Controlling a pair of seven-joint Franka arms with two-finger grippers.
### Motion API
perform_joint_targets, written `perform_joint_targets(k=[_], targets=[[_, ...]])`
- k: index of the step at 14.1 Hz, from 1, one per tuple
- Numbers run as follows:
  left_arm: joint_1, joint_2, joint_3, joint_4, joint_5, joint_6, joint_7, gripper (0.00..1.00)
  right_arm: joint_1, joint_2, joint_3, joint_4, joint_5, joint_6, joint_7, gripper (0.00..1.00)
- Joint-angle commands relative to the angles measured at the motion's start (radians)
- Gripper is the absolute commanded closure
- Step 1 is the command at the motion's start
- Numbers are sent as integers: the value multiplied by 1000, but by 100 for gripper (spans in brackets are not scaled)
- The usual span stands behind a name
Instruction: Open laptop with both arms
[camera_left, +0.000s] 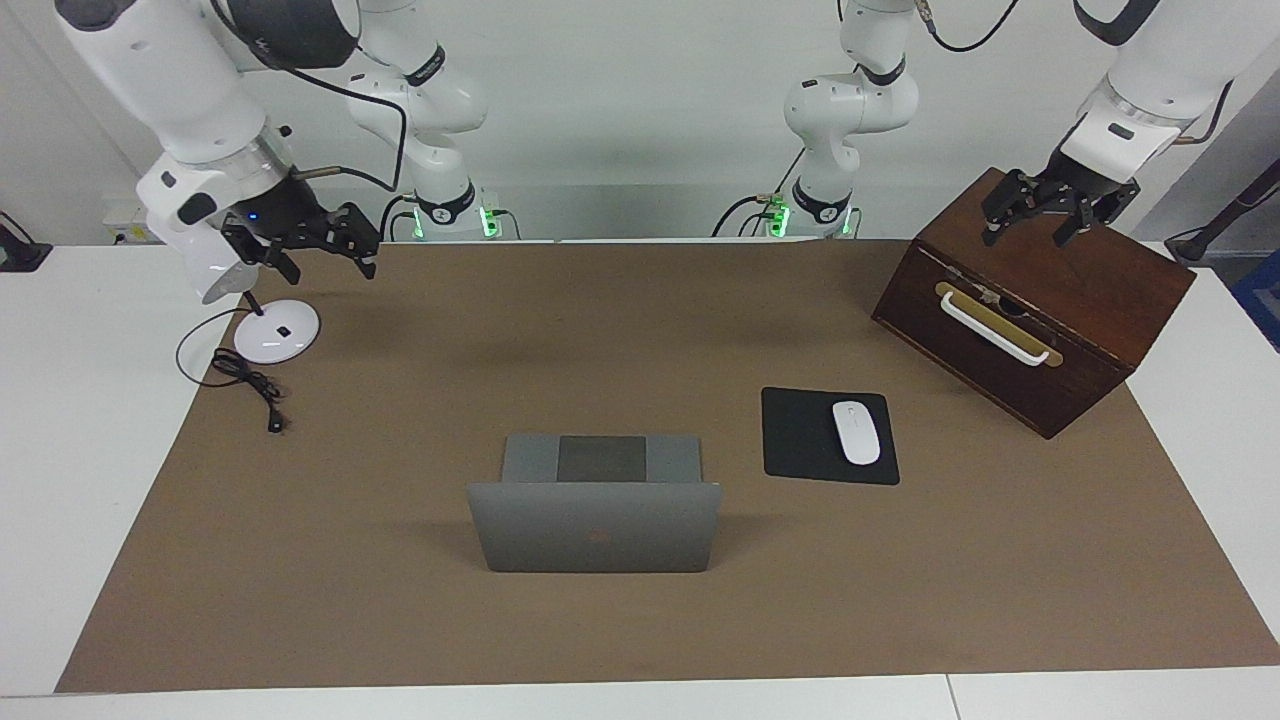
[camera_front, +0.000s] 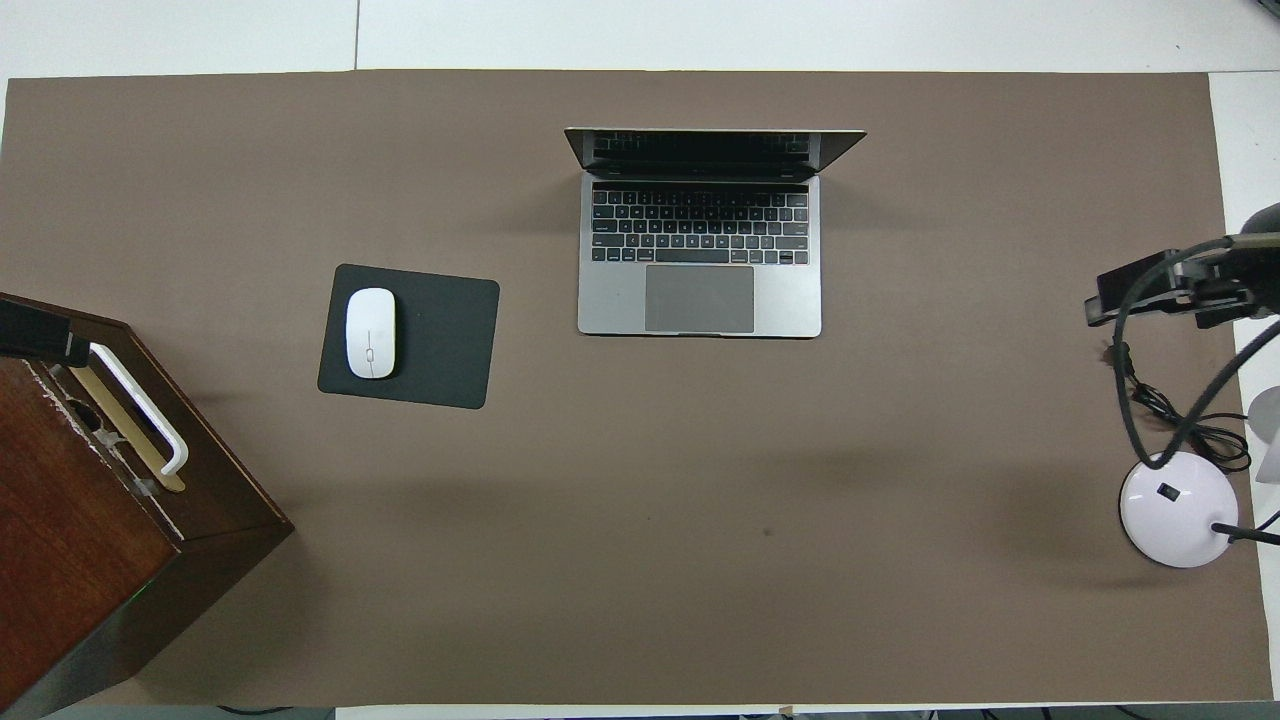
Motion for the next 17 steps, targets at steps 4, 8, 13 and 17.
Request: perform_joint_targets(k=[4,8,13,17], targets=[[10,-39,-13,-72,15,60,11,0,10,3,-12,25,85,-53,2,0],[3,-69,-14,-137,13,108,3,0,8,-9,-13,9,90,-71,-3,0],[2,-69,-14,-136,13,97,0,0,13,-19,-6,-5,79,-68,0,0],[-4,-69,-14,-137,13,102,-7,0,22,-20,51,-15,-30,-21,-21,0]])
